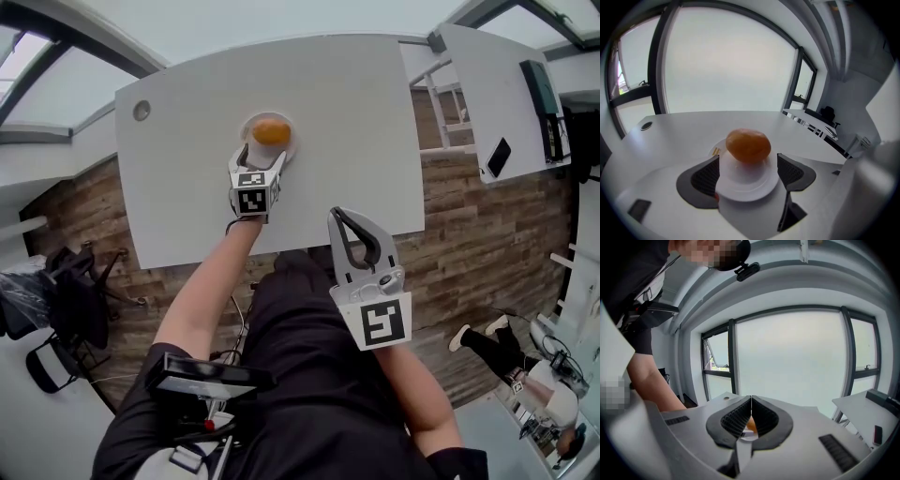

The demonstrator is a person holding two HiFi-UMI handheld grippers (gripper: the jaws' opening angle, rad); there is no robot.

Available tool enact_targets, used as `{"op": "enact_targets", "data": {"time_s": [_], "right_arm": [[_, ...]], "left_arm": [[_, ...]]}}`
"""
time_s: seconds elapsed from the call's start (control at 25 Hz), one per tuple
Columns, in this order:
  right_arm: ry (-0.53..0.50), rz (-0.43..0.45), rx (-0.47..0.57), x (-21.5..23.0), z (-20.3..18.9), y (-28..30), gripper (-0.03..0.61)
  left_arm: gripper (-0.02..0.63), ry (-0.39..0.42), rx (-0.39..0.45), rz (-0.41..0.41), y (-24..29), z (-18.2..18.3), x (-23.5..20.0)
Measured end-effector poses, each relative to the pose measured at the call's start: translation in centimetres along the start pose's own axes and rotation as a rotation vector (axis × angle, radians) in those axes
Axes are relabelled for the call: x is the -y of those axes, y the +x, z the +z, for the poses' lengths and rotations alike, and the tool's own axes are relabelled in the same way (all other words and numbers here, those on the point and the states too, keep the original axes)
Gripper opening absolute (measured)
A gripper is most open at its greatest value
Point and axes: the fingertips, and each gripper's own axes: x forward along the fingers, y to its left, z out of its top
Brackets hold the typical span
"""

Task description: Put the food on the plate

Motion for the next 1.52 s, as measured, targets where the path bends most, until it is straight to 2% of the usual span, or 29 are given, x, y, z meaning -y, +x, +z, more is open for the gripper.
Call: {"op": "enact_targets", "data": {"time_s": [0.2, 0.48, 0.76, 1.04, 1.28, 1.52], "right_arm": [[0.001, -0.016, -0.027, 0.0, -0.5, -1.0, 0.008], [-0.024, -0.001, 0.088, -1.2, 2.0, -2.1, 0.008], [-0.008, 0.004, 0.111, -2.5, 2.5, -3.0, 0.008], [-0.008, 0.021, 0.139, -3.7, 3.4, -3.5, 0.008], [-0.033, -0.066, 0.174, -2.5, 4.5, -4.2, 0.008], [-0.037, -0.045, 0.184, -2.7, 4.8, -4.3, 0.008]], "left_arm": [[0.374, -0.005, 0.089, 0.026, -2.2, 1.7, -0.1], [0.373, -0.056, 0.094, 0.023, -4.4, 1.2, 0.1], [0.373, -0.014, 0.168, 0.052, -7.7, 2.6, 0.9], [0.373, 0.000, 0.224, 0.022, -10.8, 3.3, 2.7], [0.373, -0.027, 0.271, 0.010, -12.9, 4.9, 3.4], [0.373, -0.023, 0.294, 0.008, -14.3, 5.7, 3.7]]}}
